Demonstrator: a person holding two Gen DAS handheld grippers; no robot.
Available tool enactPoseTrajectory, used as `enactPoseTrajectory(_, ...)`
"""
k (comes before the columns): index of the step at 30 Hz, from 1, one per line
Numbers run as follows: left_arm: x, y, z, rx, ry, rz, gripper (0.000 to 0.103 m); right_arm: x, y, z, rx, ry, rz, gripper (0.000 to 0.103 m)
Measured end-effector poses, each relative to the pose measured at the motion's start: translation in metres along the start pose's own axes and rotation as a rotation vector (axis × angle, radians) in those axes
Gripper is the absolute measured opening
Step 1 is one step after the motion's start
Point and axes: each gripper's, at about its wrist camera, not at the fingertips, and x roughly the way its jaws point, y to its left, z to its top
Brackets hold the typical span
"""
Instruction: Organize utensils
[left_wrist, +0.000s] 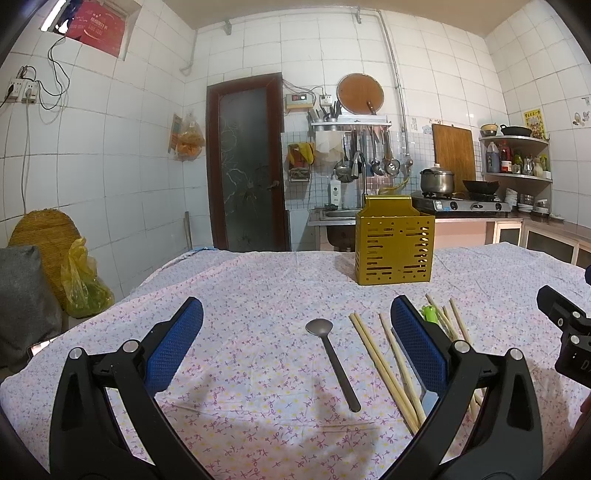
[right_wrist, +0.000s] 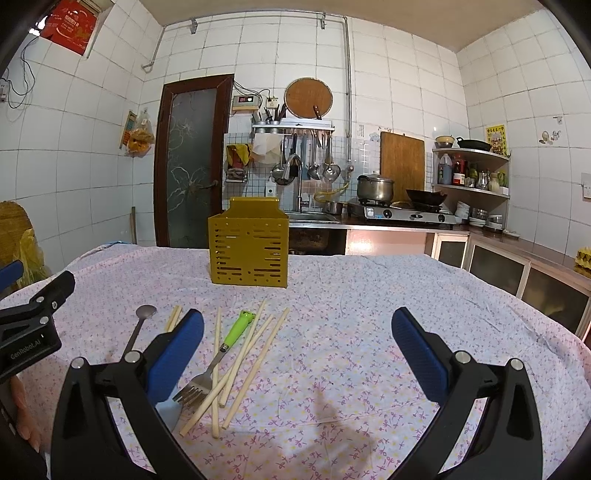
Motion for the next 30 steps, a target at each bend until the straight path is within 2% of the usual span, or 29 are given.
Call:
enactPoseTrajectory(7,-0.001,-0.003,0.000,0.016,-0.008,0.014,0.098,-0.001,0.002,0.001,-0.005,0.005,-0.004,0.099)
enactPoseTrajectory(17,0.009,-0.004,0.002,0.020,0.053,0.003,0.098,0.005,-0.005,0.002,0.031,0.049,0.019,0.099)
enactPoseTrajectory(22,0.018,-0.003,0.001,0.019,0.106,-0.042,0.098,0.014,-0.005,0.002,0.033,0.092,0.048,0.099)
enactPoseTrajectory(27,0.031,-0.003,-0.001,0.015,0.180,-0.062,0.098,0.025,-0.006,0.000,0.040,0.147,0.069,0.099)
enactPoseTrajectory(30,0.037,-0.002,-0.003,0.012,0.224,-0.065,0.098,0.028,-0.011,0.000,0.072,0.149,0.065,0.099)
